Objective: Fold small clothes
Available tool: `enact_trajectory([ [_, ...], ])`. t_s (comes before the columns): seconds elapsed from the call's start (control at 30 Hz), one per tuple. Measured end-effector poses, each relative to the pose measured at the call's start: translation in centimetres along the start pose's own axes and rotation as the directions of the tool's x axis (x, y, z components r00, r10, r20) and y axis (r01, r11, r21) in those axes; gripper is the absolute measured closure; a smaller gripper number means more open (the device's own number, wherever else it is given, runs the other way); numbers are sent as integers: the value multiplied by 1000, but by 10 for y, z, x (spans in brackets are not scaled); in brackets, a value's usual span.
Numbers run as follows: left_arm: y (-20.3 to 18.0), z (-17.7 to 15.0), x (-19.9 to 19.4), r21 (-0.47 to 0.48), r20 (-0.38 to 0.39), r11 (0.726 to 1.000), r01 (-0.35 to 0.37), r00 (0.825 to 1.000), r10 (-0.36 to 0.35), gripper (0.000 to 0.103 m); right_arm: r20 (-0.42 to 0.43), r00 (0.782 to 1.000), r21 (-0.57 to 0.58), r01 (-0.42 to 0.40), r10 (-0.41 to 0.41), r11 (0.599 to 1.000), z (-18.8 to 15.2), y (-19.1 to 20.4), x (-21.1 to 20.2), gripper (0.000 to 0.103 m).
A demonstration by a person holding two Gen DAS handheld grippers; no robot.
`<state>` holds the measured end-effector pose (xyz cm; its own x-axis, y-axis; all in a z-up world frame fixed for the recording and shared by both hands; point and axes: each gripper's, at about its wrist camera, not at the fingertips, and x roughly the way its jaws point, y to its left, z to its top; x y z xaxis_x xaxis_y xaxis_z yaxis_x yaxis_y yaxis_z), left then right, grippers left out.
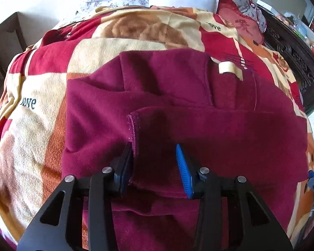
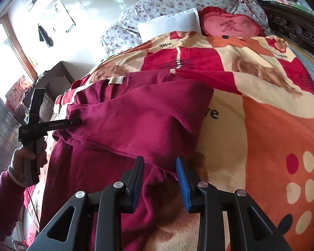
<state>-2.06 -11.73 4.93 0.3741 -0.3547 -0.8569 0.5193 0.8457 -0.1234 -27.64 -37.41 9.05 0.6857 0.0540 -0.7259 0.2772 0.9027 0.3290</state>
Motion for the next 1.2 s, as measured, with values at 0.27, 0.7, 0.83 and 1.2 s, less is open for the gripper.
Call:
enact_trajectory([
  [0.27, 27, 24, -46, -73, 97, 992, 99, 991, -92, 94, 15, 1000, -41, -19, 20, 999, 7, 9, 2, 73],
  [0.7, 55, 7, -20, -135, 28, 990, 46, 999, -42, 94, -9, 998, 13, -57, 58, 998, 23, 8, 24, 73],
  [0.83, 57, 7, -12, -164, 18, 986, 38, 999, -35, 89, 32, 999, -7, -39, 39, 999, 48, 8, 28, 73],
  [1.2, 62, -15, -41, -145, 19, 989, 2, 1000, 1, 84, -13, 999, 33, 48, -47, 998, 51, -6, 43, 73],
])
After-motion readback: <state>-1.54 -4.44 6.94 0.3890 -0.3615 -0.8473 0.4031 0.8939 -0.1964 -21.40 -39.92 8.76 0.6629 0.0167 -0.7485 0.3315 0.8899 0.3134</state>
